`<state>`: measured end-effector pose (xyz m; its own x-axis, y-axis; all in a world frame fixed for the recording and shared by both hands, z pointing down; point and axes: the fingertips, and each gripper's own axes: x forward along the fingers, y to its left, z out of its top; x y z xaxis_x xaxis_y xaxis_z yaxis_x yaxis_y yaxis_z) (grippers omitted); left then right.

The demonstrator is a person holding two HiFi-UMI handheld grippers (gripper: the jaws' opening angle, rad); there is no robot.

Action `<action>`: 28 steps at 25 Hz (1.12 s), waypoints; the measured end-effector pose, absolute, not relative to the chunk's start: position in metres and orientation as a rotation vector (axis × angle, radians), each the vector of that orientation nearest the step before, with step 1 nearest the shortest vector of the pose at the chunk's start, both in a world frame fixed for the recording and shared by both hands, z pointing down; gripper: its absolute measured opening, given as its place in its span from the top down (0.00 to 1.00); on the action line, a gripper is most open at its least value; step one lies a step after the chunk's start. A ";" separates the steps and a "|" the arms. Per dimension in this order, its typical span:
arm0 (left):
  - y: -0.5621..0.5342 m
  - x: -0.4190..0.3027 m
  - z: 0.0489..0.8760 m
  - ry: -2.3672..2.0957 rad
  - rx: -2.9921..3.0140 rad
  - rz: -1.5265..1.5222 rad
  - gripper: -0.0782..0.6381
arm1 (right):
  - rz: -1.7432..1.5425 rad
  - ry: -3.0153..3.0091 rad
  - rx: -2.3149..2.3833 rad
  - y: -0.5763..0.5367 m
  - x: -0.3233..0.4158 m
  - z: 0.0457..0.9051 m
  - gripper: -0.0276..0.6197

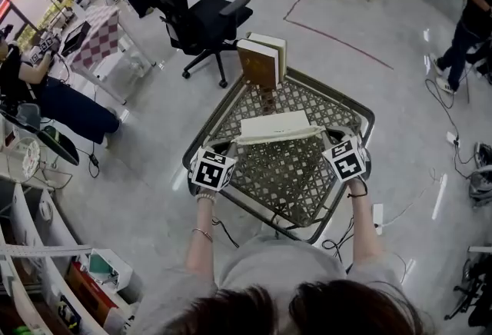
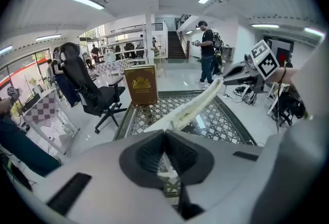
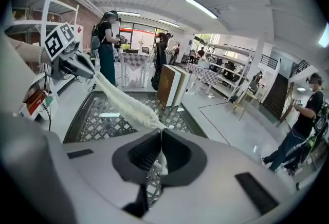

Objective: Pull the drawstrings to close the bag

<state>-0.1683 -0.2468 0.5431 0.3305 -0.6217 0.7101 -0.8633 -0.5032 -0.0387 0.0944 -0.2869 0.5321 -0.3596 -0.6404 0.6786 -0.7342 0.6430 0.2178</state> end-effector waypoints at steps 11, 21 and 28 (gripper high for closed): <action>-0.249 -0.166 0.499 -1.362 2.335 0.908 0.85 | 0.166 -2.199 1.195 -0.284 0.102 0.491 0.92; -0.258 -0.165 0.458 -1.453 2.421 0.859 0.85 | 0.129 -2.218 1.279 -0.287 0.107 0.458 0.92; -0.257 -0.165 0.434 -1.525 2.453 0.802 0.85 | 0.118 -2.209 1.354 -0.288 0.112 0.437 0.92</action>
<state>-0.1646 -0.2569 0.4336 0.3425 -0.7898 0.5089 -0.8667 -0.4747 -0.1534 0.1119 -0.2882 0.4374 -0.3488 -0.8003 0.4876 -0.8478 0.4912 0.1997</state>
